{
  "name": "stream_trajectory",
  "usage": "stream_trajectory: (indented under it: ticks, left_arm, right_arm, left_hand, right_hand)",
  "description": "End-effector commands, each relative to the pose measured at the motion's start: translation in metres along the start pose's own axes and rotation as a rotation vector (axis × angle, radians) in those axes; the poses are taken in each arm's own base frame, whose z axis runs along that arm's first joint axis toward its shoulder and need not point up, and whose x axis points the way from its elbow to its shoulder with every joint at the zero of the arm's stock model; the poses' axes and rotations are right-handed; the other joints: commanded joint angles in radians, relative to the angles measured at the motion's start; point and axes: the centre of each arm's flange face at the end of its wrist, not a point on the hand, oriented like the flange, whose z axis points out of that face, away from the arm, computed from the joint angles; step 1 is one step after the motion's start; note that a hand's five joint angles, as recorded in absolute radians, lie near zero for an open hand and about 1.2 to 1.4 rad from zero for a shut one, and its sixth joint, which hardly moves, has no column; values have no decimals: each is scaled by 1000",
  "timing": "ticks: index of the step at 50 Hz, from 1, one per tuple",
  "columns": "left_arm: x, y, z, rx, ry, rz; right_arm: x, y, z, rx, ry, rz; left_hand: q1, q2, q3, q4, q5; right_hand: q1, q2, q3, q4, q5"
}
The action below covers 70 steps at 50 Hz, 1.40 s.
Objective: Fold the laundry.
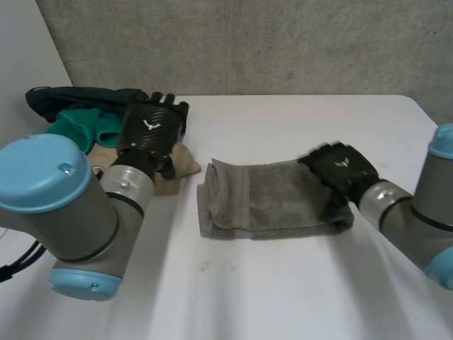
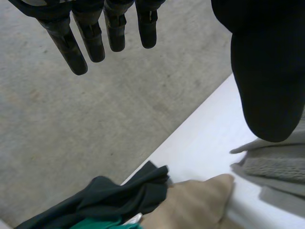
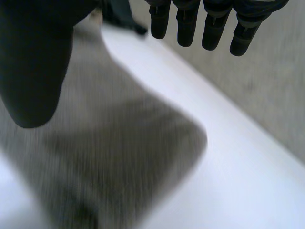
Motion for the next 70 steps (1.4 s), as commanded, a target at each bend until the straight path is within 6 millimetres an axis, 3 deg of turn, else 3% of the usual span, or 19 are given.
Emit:
stream_trajectory:
  ticks: [1,4,7,10,13,15,16,18,20,25,27,28,29,33,39,45,52,60,70]
  left_arm:
    - [14,2,-3,-6,38,2]
    - [15,6,-5,-17,42,2]
    - [14,7,-7,-24,42,5]
    - [11,6,-8,-22,36,4]
    - [6,-1,-10,-6,18,1]
    - [2,-5,-11,2,8,-1]
    - [0,-6,-11,4,4,-1]
    - [-5,-5,-13,-3,-7,0]
    - [-7,-4,-14,-8,-13,1]
    - [-7,1,-16,-27,-11,2]
    - [-7,2,-16,-28,-12,2]
    - [-8,2,-15,-29,-14,2]
    - [-9,1,-14,-21,-19,1]
    - [-9,-11,-9,19,-25,-22]
    - [-12,-43,5,115,-39,-130]
    - [23,-52,11,113,60,-246]
    - [83,-13,9,-100,205,-249]
    - [92,41,10,-306,125,-216]
    - [92,75,1,-441,138,-162]
  right_arm:
    - [18,54,6,-193,30,-147]
    - [25,55,10,-203,78,-180]
    - [38,45,18,-161,172,-225]
    - [27,23,21,-71,194,-289]
    - [-15,-25,16,116,138,-361]
    - [-37,-41,12,190,94,-383]
    - [-66,-53,7,272,27,-411]
    - [-95,-62,0,352,-49,-439]
    - [-132,-58,-6,403,-165,-467]
    - [-177,-30,-3,383,-310,-524]
    - [-176,-29,1,370,-296,-532]
    - [-171,-32,2,356,-269,-520]
    - [-168,-33,2,346,-248,-510]
    - [-148,-54,-5,344,-181,-368]
    - [-66,-85,-14,361,-61,73]
    - [-33,-76,-14,227,-83,259]
    - [-34,-42,15,24,-165,325]
    - [-42,-20,40,-47,-217,337]
    - [-51,8,57,-117,-196,228]
  left_hand:
    - [-42,-38,-39,-33,-48]
    - [-42,-38,-39,-33,-48]
    - [-42,-38,-39,-33,-48]
    - [-42,-38,-39,-33,-48]
    - [-42,-38,-39,-33,-48]
    - [-42,-38,-39,-33,-48]
    - [-42,-38,-39,-33,-48]
    - [-42,-38,-39,-33,-48]
    - [-42,-38,-39,-33,-48]
    - [-42,-38,-39,-33,-48]
    - [-42,-38,-39,-33,-48]
    - [-42,-38,-39,-33,-48]
    - [-42,-38,-39,-33,-48]
    - [-42,-38,-39,-33,-48]
    - [-27,-24,-24,-19,-33]
    - [-19,-15,-15,-10,-24]
    - [-16,-12,-12,-7,-22]
    - [-16,-12,-12,-7,-22]
    - [-7,-3,-3,2,-13]
  right_hand:
    - [494,515,518,513,499]
    - [1121,1142,1144,1140,1126]
    - [1169,1190,1192,1187,1174]
    - [1169,1190,1192,1187,1174]
    - [1169,1190,1192,1187,1174]
    - [1169,1190,1192,1187,1174]
    - [1169,1190,1192,1187,1174]
    - [1169,1190,1192,1187,1174]
    - [1169,1190,1192,1187,1174]
    - [1169,1190,1192,1187,1174]
    - [682,704,706,701,688]
    - [2,23,26,21,7]
    - [-53,-32,-30,-35,-48]
    - [-53,-32,-30,-35,-48]
    - [-53,-32,-30,-35,-48]
    - [-53,-32,-30,-35,-48]
    - [-53,-32,-30,-35,-48]
    - [-53,-32,-30,-35,-48]
    - [109,130,133,128,114]
